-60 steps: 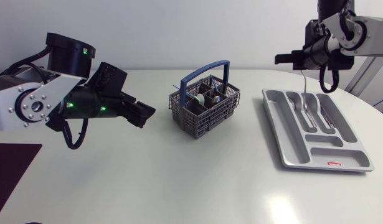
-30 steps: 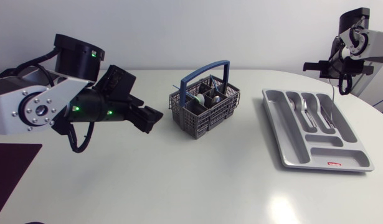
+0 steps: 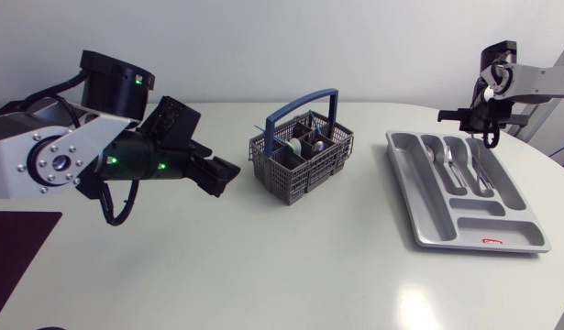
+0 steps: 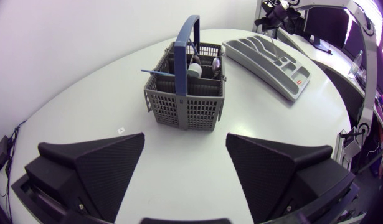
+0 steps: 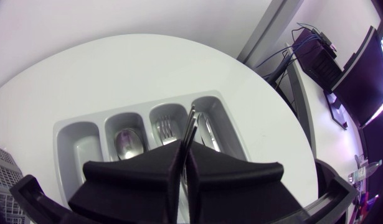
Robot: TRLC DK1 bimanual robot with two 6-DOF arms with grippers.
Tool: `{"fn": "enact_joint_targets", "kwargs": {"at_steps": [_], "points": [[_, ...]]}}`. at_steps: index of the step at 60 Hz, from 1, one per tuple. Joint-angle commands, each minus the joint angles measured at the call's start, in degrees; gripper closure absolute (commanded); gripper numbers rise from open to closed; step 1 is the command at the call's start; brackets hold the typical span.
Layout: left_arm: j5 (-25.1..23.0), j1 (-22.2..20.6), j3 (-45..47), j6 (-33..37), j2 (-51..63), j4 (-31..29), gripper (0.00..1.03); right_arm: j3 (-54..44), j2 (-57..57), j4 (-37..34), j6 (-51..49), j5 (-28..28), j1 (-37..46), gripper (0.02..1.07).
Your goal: Unload the cutlery basket into the drawer organizer.
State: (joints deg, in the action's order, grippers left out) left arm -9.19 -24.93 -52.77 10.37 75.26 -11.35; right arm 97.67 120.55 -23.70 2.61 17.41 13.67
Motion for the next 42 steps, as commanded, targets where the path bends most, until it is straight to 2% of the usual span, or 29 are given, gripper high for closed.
{"fn": "enact_joint_targets", "kwargs": {"at_steps": [1, 14, 18, 30, 33, 37, 42], "points": [[-0.30, -0.21, 0.13, 0.62, -1.08, -0.51, 0.12, 3.23, 3.55, -1.43, 1.52, 0.17, 0.65, 1.01], [-0.30, -0.21, 0.57, 0.70, -1.52, -0.42, 0.12, 6.04, 7.42, -2.14, 1.78, 0.17, 1.18, 0.99], [-0.21, -0.21, 0.74, 0.70, -1.79, -0.42, 0.12, 7.54, 8.74, -3.37, 1.87, 0.43, 1.45, 0.81], [-0.13, -0.03, 1.01, 0.70, -2.14, -0.42, 0.11, 7.19, 8.56, -3.89, 1.78, 0.70, 1.27, 0.62], [-0.13, 0.14, 1.01, 0.70, -2.14, -0.42, 0.11, 6.92, 8.21, -3.98, 1.78, 0.70, 1.18, 0.51], [-0.13, 0.32, 1.01, 0.70, -2.14, -0.42, 0.11, 6.66, 7.68, -4.42, 1.69, 0.70, 1.09, 0.47], [-0.04, 0.41, 1.09, 0.70, -2.14, -0.33, 0.12, 3.32, 4.34, -3.01, 1.17, 0.70, 0.39, 0.47]]}}
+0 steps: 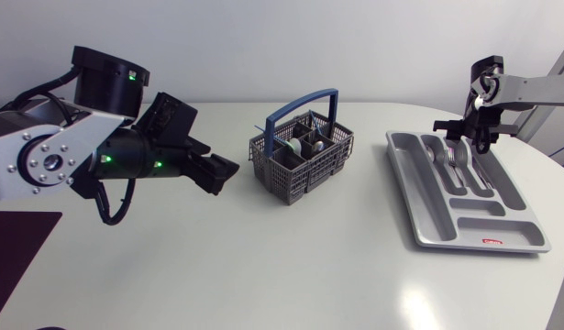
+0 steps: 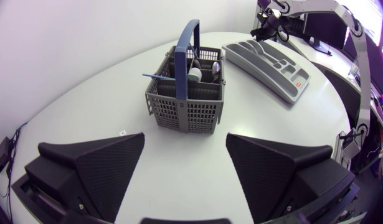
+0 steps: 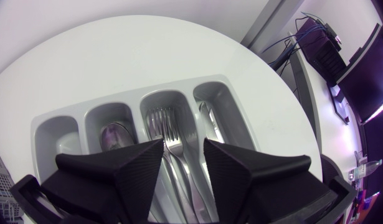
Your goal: Unload the cutlery basket into the drawer organizer.
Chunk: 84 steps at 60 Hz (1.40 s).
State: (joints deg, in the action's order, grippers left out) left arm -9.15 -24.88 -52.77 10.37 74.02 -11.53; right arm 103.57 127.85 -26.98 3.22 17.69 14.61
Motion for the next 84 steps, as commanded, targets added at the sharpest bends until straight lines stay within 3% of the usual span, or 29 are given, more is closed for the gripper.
{"fn": "enact_joint_targets", "kwargs": {"at_steps": [1, 6, 10, 20, 26, 40, 45, 61, 73, 84], "points": [[0.01, 0.36, 1.09, 0.70, -0.89, -0.07, 0.12, -3.99, -4.28, 1.23, -0.06, 0.32, -0.81, 0.45], [0.97, 0.36, 1.09, 0.70, 0.07, 1.25, 0.12, -11.37, -10.34, 7.65, -3.05, -0.99, -2.66, 0.22], [2.03, 0.36, 0.92, 0.53, 1.30, 2.92, 0.12, -14.10, -12.63, 8.61, -4.81, -4.51, -4.06, 0.08], [4.58, 0.01, 0.04, 0.35, 4.56, 6.87, 0.12, -17.17, -16.06, 8.09, -6.48, -21.38, -7.67, 0.07], [5.63, -0.60, -0.05, 0.35, 6.05, 9.24, 0.12, -18.75, -17.90, 8.53, -6.30, -25.52, -10.22, 0.07], [6.60, -4.74, -3.21, 1.05, 12.47, 13.55, 0.17, -22.62, -20.27, 9.76, -6.39, -25.60, -14.88, 0.07], [6.86, -4.91, -5.50, 1.05, 15.54, 17.07, 0.21, -23.85, -21.68, 9.84, -6.48, -25.60, -16.02, 0.07], [7.21, -4.65, -14.99, 1.32, 25.21, 19.18, 0.23, -27.28, -26.25, 10.11, -6.74, -25.52, -19.27, 0.07], [10.90, -5.09, -18.86, 2.11, 31.01, 22.78, 0.27, -28.95, -27.57, 10.37, -6.74, -25.52, -20.32, 0.07], [11.61, -5.00, -19.91, 2.72, 33.03, 25.94, 0.56, -30.27, -28.27, 10.90, -6.74, -25.34, -21.64, 0.07]]}}
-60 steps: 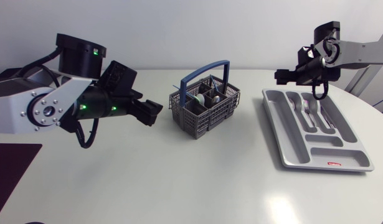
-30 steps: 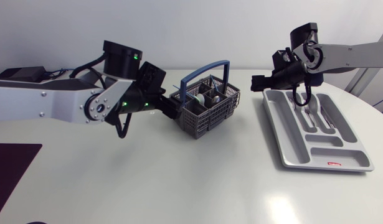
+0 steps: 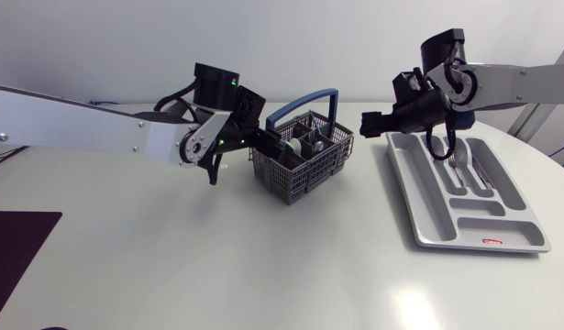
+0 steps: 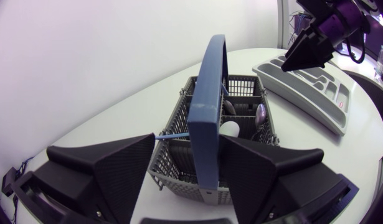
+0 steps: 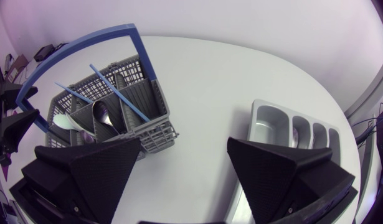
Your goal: Unload the cutlery basket into the drawer organizer.
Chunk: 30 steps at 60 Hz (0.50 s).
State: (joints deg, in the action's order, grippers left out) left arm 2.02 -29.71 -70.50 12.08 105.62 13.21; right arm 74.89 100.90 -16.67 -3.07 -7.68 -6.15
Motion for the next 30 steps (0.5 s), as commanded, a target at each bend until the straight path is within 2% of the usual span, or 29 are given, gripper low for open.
{"fn": "enact_joint_targets", "kwargs": {"at_steps": [1, 4, 11, 18, 30], "points": [[0.44, -0.08, -2.19, 0.93, 1.43, 1.20, 0.62, -1.77, -1.32, 0.67, -0.44, 0.12, -0.97, 0.07], [0.44, -0.08, -2.01, 1.02, 1.34, 1.03, 0.75, -2.03, -1.32, 0.76, -0.44, 0.30, -1.32, 0.07], [0.18, 0.01, 0.54, 2.25, -0.77, 0.67, 0.96, -2.38, -1.41, 0.85, -0.44, 0.65, -2.02, 0.07], [-2.11, 0.27, 3.70, 2.43, -3.93, -0.91, 0.97, -2.82, -1.94, 0.76, -0.36, 1.09, -2.90, 0.07], [-7.38, 1.15, 15.74, 2.34, -15.62, -6.01, 0.97, -6.25, -5.80, 0.49, -0.36, 2.85, -5.80, 0.07]]}}
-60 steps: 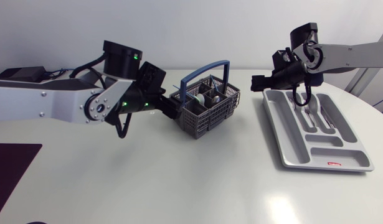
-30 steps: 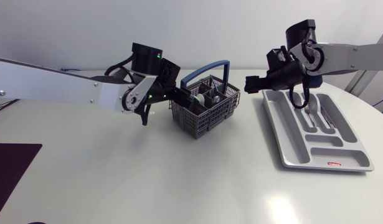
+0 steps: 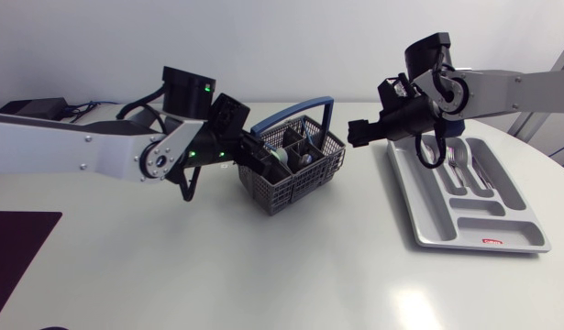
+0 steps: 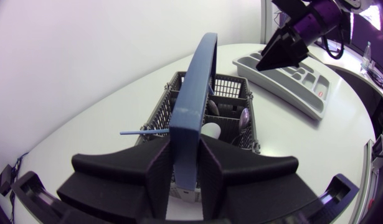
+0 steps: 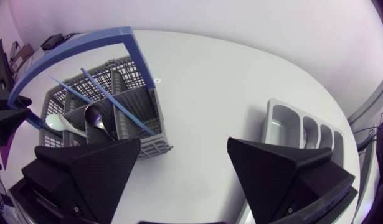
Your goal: Unload the cutlery basket into the drawer organizer.
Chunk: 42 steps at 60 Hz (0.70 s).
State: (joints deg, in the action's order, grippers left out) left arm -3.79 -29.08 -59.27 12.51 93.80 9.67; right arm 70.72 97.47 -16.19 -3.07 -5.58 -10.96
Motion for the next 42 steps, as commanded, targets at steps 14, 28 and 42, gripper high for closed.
{"fn": "enact_joint_targets", "kwargs": {"at_steps": [14, 28, 42], "points": [[-7.11, 3.42, 15.23, 1.81, -17.33, -9.23, 0.96, -9.81, -9.93, -0.69, -0.36, 1.98, -3.89, 0.07], [-7.37, 4.12, 19.27, 4.19, -23.49, -14.95, 0.31, -13.06, -11.60, -0.51, -0.53, 3.12, -5.83, 0.07], [-4.65, 5.53, 22.00, 8.40, -37.37, -24.96, 0.19, -12.89, -8.61, 0.54, -2.03, 2.95, -5.39, 0.07]]}}
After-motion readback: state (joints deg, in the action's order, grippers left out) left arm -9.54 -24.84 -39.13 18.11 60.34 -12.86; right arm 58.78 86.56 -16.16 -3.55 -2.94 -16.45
